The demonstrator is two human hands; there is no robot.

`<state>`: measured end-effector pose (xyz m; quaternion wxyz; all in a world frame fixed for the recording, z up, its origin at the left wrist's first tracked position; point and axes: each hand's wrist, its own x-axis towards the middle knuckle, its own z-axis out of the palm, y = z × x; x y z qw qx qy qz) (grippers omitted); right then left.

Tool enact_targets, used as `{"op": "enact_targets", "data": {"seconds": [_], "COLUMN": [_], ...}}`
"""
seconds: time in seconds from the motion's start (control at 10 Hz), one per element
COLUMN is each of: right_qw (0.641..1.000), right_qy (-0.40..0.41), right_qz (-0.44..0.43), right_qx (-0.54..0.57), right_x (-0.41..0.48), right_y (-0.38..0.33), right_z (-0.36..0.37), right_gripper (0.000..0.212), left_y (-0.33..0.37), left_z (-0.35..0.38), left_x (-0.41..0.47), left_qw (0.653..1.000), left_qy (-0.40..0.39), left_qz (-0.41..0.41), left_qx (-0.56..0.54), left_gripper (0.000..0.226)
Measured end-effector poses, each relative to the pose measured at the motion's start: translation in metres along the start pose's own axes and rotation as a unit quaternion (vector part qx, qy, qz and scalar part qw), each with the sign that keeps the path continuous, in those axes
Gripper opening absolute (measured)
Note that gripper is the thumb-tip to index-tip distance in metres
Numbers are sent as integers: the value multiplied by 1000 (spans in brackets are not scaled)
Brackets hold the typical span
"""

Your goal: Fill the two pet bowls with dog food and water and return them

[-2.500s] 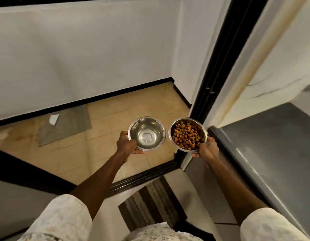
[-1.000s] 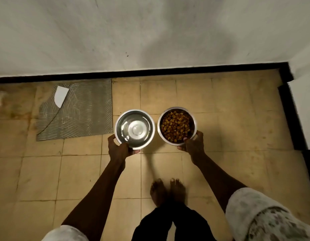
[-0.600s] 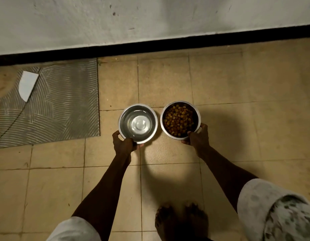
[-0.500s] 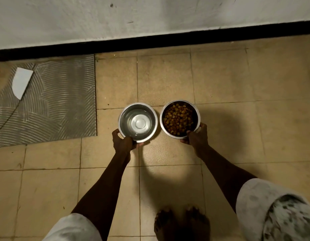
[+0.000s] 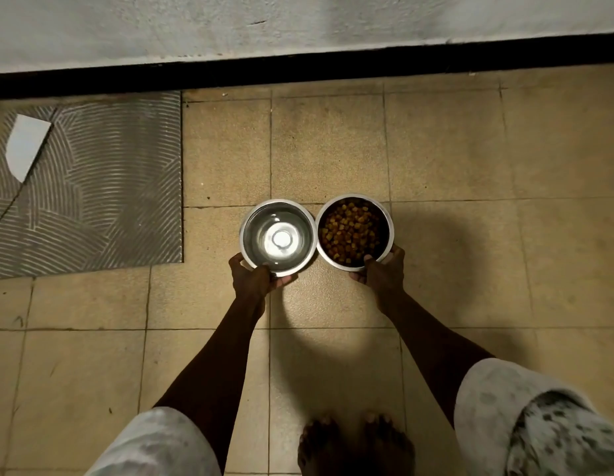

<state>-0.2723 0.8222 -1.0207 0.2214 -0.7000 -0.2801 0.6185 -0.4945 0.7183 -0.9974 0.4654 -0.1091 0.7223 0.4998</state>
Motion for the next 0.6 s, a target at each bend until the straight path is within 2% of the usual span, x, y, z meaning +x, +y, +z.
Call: {"op": "enact_targets", "data": {"seconds": [0.1, 0.2, 0.3, 0.4, 0.5, 0.6], "right_qw": [1000, 999, 999, 998, 996, 990], "right_qy": [-6, -17, -16, -7, -9, -29], "right_qz": [0, 15, 28, 50, 51, 15], "right_qx": [16, 40, 29, -26, -79, -135], "right_x": [-3, -16, -34, -82, -124, -197], "right_y": [2, 1, -11, -32, -59, -115], "right_z": [0, -1, -3, -13, -14, -21], "right_gripper": [65, 68, 68, 69, 71, 69], "left_y": [-1, 1, 9, 28, 48, 94], "left_z": [-4, -14, -18, -27, -24, -22], "left_x": [0, -7, -24, -78, -122, -191], "left_qw": [1000, 1000, 997, 942, 922, 906], "left_qy": [-13, 6, 47, 48, 5, -52], "left_qz": [-7, -14, -21, 71, 121, 152], "left_qx": [-3, -3, 59, 326, 369, 391], "left_gripper": [66, 59, 59, 65, 64, 65]}}
